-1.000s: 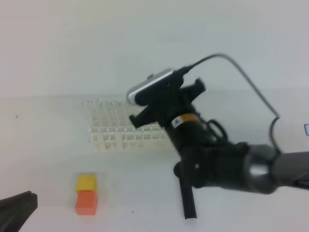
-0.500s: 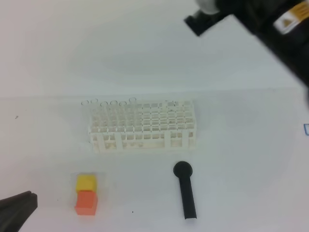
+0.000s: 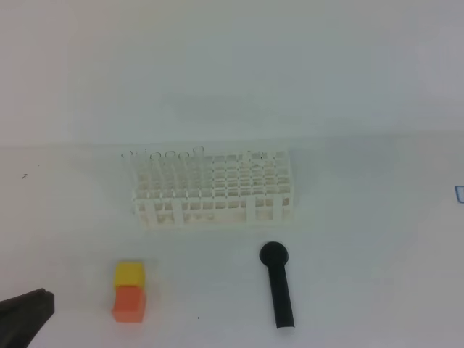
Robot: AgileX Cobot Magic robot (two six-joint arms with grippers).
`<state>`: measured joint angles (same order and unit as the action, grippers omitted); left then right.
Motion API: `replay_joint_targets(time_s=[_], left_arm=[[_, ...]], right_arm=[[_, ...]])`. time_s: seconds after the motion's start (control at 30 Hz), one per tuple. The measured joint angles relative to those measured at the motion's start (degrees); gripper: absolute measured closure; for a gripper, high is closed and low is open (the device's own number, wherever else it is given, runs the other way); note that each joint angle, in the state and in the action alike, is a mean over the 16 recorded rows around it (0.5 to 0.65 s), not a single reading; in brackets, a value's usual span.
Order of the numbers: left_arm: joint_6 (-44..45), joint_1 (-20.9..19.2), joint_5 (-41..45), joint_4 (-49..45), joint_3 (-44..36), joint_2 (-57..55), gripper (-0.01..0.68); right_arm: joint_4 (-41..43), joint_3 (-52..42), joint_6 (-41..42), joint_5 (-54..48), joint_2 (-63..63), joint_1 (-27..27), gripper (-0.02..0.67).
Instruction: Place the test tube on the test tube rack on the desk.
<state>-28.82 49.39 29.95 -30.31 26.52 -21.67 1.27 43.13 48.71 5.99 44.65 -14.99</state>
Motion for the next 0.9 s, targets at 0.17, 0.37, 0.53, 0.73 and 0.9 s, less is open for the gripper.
replay_joint_targets(time_s=[0.17,0.37,0.53,0.73,0.9], left_arm=[[0.0,-4.26,0.12,0.19,0.0,0.0,0.673],[0.0,-16.7,0.13,0.33,0.0,0.63,0.673],[0.0,-30.77,0.23,0.24,0.0,1.33,0.673],[-0.01,-45.16,0.28,0.17,0.0,2.11,0.673],[0.05,-51.52,-1.53,0.21,-0.4,2.14,0.673]], right_arm=[[-3.56,-14.31,0.03,-0.04,-17.41,7.22,0.65],[-8.29,-27.09,0.05,-0.24,-33.0,11.5,0.65],[-11.3,-33.12,0.05,-0.58,-39.42,12.51,0.65],[-14.0,-36.97,-1.18,-0.91,-41.41,12.56,0.65],[-13.07,-39.59,-9.18,-2.08,-42.28,12.56,0.65]])
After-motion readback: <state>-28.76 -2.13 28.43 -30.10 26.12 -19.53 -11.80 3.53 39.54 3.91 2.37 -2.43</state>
